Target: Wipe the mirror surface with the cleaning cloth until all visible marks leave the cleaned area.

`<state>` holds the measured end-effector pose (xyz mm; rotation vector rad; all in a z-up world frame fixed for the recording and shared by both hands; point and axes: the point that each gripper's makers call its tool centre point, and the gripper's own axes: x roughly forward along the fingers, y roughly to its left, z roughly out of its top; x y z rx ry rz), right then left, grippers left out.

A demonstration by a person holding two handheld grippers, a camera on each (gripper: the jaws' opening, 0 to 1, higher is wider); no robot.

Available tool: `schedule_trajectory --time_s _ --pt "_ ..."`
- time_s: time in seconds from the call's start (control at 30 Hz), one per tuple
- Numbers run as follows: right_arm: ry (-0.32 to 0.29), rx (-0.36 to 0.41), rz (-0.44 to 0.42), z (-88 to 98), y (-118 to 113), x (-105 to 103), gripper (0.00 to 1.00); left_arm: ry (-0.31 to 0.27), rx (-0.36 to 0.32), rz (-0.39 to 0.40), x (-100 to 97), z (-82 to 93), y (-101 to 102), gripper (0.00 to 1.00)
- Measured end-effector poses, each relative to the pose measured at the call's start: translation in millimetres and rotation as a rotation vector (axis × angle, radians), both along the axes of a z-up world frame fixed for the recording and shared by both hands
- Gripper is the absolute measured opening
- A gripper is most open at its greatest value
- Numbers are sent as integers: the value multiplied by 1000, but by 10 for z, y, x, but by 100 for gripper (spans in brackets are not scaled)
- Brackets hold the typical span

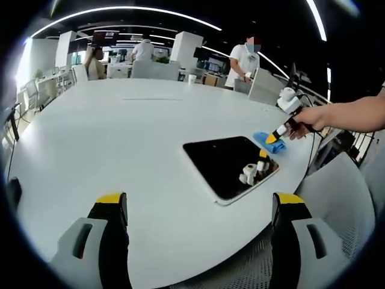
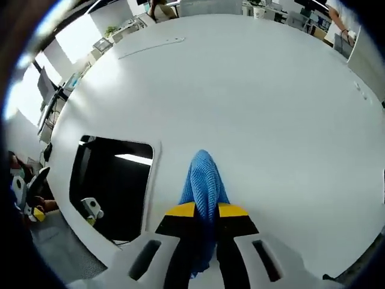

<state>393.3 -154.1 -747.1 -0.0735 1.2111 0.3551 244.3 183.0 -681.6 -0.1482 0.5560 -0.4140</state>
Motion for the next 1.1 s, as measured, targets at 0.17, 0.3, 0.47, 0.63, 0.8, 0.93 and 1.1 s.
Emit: schedule_trajectory --time_s 0.17,0.3,0.47,0.63,0.8,0.93,1.1 --pt "13 4 -7 9 2 8 5 4 3 -2 -7 -9 4 99" --pt "4 6 -16 94 15 68 3 8 4 0 -10 -18 13 99" --pt "8 24 -5 248 101 154 3 2 31 -27 -20 -15 -4 99" --pt "-4 71 -11 395 333 233 3 2 30 -31 -19 -23 -6 99" --pt "19 114 -3 384 579 265 3 5 30 -33 -17 -33 -7 99" --pt "32 105 12 296 702 231 3 9 31 -39 -17 -48 -13 99" --pt "59 84 16 150 739 196 3 15 34 -46 -20 -69 -19 99"
